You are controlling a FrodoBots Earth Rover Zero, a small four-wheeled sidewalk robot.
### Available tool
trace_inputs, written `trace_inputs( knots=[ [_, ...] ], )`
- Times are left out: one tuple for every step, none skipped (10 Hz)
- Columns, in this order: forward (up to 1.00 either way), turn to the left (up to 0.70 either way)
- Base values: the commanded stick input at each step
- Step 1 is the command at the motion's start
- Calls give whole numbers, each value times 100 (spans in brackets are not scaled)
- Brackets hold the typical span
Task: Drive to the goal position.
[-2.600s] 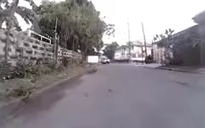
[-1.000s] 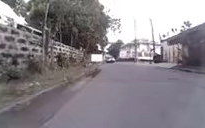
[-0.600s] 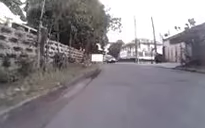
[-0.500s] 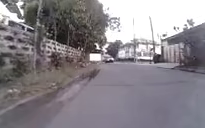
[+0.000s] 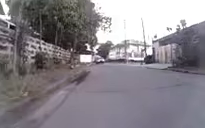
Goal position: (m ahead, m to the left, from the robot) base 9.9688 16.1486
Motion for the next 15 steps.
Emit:
trace_inputs(
  knots=[
    [100,0],
    [100,0],
    [100,0],
    [100,0],
    [100,0],
    [100,0],
    [100,0],
    [100,0],
    [100,0],
    [100,0],
    [100,0],
    [100,0],
    [100,0],
    [100,0],
    [100,0]
  ],
)
